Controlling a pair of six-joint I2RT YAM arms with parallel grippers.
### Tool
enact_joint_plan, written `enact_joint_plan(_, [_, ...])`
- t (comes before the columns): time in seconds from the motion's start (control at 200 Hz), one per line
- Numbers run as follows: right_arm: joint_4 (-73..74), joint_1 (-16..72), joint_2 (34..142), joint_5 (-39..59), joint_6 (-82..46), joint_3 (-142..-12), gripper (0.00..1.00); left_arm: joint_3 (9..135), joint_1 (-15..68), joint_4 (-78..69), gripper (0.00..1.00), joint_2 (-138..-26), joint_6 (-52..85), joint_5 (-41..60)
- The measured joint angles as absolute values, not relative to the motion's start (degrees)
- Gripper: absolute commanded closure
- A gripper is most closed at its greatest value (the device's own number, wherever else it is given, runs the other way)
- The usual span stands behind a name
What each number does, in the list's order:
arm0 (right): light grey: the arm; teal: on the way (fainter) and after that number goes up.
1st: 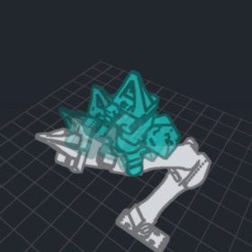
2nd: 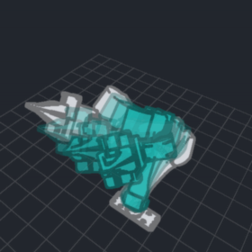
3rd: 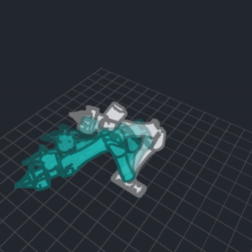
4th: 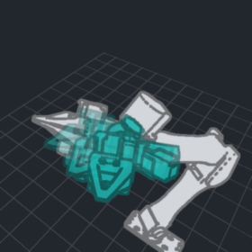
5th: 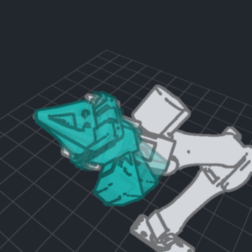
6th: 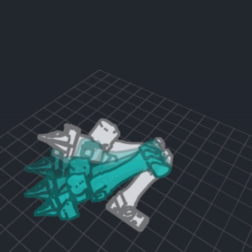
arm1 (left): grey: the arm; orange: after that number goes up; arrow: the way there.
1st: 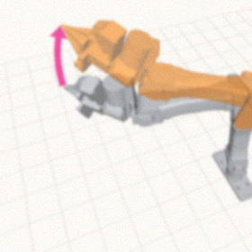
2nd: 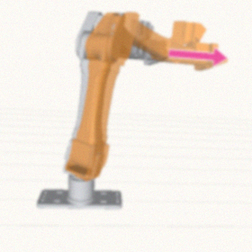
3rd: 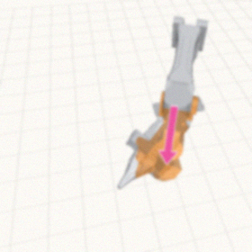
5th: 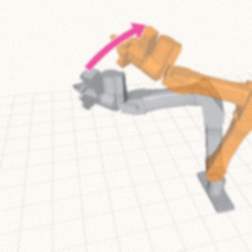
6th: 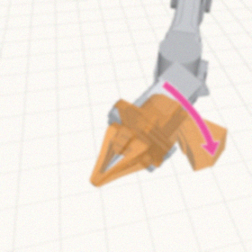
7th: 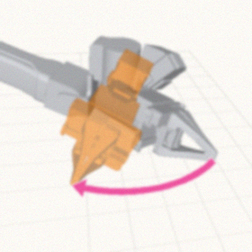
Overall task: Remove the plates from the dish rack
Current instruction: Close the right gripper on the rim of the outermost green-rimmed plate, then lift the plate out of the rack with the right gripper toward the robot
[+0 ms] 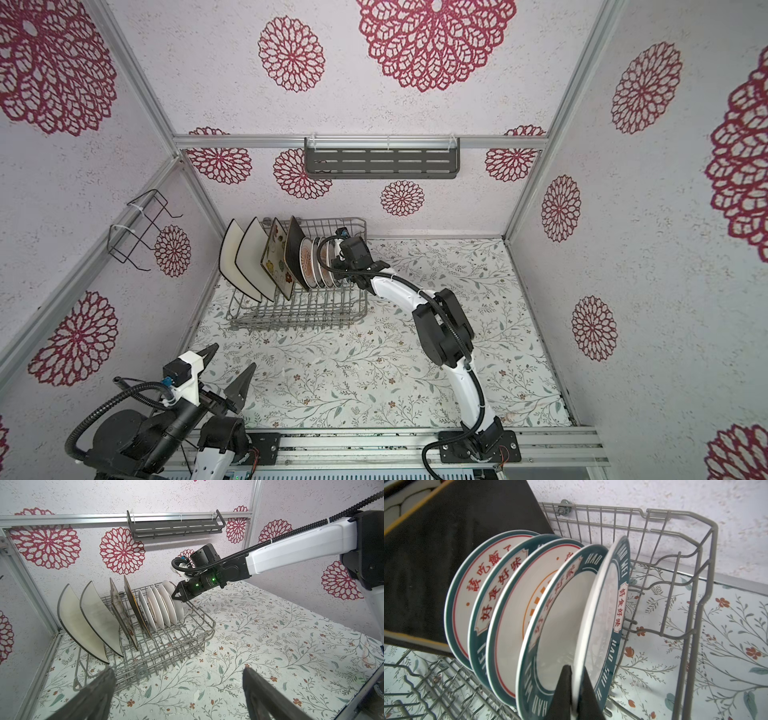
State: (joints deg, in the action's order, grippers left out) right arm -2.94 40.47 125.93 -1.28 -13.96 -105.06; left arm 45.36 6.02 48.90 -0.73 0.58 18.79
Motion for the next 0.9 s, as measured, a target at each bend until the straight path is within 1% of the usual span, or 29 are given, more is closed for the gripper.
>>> enact_joint_plan(0.085, [-3.0, 40.5, 126.0, -1.3, -13.5, -105.1, 1.00, 45.4, 6.0, 48.9, 0.03, -0.7, 0.6, 18.8])
enact_joint_plan(0.585, [-4.0, 40.5, 125.5, -1.3, -13.5, -105.3, 1.00, 45.4, 6.0, 48.9, 0.03, -0.7, 0.4, 19.0])
enact_joint_plan(0.901, [-8.1, 40.6, 120.7, -1.1, -13.0, -105.3, 1.00, 45.4, 5.9, 48.9, 0.03, -0.7, 0.4, 19.1])
